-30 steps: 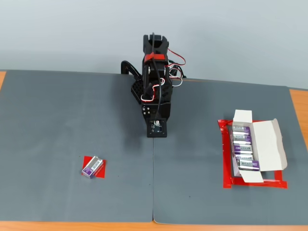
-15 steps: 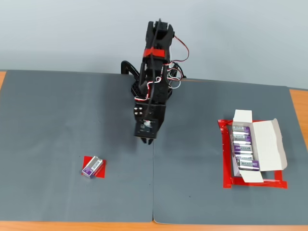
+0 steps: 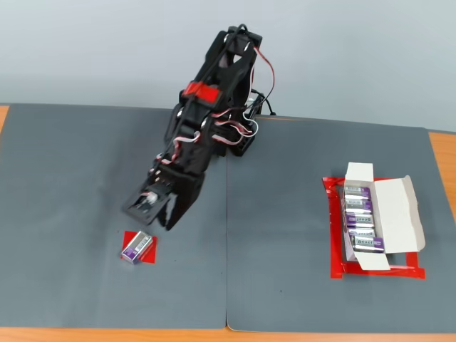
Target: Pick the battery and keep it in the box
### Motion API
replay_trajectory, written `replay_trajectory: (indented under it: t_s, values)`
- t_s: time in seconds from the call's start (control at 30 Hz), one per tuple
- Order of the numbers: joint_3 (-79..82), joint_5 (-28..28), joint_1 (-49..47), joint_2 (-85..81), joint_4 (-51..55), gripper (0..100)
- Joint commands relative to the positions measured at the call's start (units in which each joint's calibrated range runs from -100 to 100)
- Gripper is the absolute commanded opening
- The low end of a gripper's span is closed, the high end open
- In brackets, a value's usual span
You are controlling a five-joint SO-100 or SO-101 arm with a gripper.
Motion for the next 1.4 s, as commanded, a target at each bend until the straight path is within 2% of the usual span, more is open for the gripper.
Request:
replay_trajectory:
  t_s: [0.0, 0.3, 0.67, 0.73, 0.87, 0.93, 1.37]
  values:
    - [-7.63, -0.31, 1.44, 6.03, -0.83, 2]
    - [-13.87, -0.31, 4.12, 16.72, -1.01, 3]
    - [-13.96, 0.31, 4.05, 21.12, -1.09, 4]
    - [-13.96, 0.73, 3.97, 21.72, -1.09, 8]
    - [-13.96, 0.63, 3.97, 22.06, -1.09, 24]
    - [-13.96, 0.63, 3.97, 22.23, -1.09, 28]
    - [-13.96, 1.46, 4.5, 24.94, -5.52, 29]
